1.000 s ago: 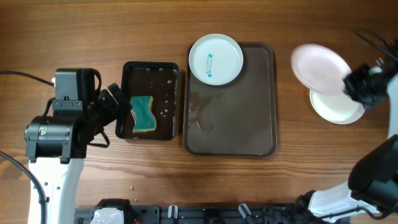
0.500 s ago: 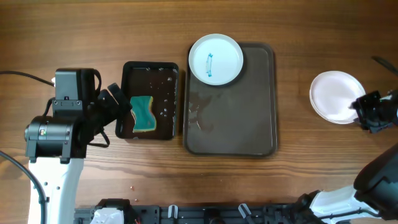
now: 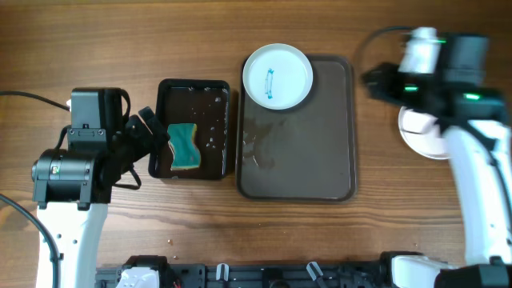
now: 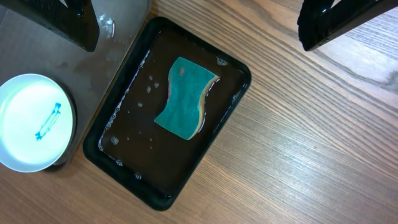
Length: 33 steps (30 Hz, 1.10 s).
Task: Clean dirty plates on tray and stack at the side
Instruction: 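Grasp the last white plate rim with the right gripper and drag it down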
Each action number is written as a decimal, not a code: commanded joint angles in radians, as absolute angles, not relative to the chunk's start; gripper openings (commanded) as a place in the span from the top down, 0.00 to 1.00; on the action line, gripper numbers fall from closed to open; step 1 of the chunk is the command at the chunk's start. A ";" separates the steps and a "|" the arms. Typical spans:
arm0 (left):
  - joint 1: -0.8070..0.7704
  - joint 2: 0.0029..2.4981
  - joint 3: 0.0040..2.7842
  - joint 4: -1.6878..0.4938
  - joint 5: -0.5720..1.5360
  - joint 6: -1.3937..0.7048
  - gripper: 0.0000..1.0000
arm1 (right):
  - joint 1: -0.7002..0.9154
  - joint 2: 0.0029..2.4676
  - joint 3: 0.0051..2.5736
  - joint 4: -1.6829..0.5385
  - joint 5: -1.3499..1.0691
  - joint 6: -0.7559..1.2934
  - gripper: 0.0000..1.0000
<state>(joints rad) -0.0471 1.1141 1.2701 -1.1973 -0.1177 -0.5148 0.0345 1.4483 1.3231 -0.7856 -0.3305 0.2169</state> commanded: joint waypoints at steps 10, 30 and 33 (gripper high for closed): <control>-0.041 1.108 1.283 -1.195 -0.113 -0.532 0.00 | 0.245 1.977 1.322 -0.297 -0.058 0.157 0.51; -0.041 1.108 1.283 -1.195 -0.113 -0.532 0.00 | 0.219 1.959 1.322 -0.392 -0.183 0.395 0.96; -0.041 1.108 1.283 -1.193 -0.113 -0.532 0.00 | 0.214 1.852 1.322 -0.524 -0.144 0.395 0.96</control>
